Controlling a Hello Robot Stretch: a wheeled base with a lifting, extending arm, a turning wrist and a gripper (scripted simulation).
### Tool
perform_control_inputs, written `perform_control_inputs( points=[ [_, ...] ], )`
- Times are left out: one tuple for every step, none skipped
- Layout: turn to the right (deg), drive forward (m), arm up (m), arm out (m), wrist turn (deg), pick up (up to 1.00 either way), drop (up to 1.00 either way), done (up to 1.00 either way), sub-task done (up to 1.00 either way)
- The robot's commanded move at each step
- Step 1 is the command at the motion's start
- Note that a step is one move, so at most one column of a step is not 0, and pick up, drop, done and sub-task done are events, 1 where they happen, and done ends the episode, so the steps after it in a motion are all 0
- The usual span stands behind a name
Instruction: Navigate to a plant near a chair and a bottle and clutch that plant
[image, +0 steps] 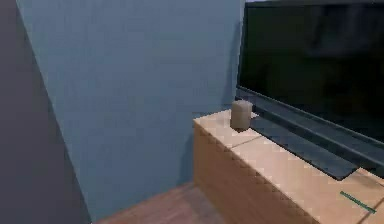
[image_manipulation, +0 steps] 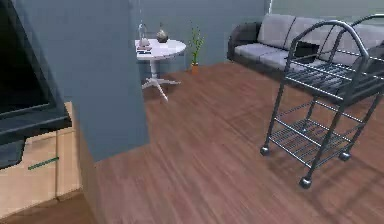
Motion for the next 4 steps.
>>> perform_control_inputs(
  points=[
    [-45.0,0.00,0.00,0.00,0.0,0.00,0.00,0.00,0.00],
    [-45.0,0.00,0.00,0.00,0.0,0.00,0.00,0.00,0.00],
    [-36.0,0.00,0.00,0.00,0.0,0.00,0.00,0.00,0.00],
    [0.0,0.85,0.00,0.00,0.0,0.00,0.00,0.00,0.00]
  ],
)
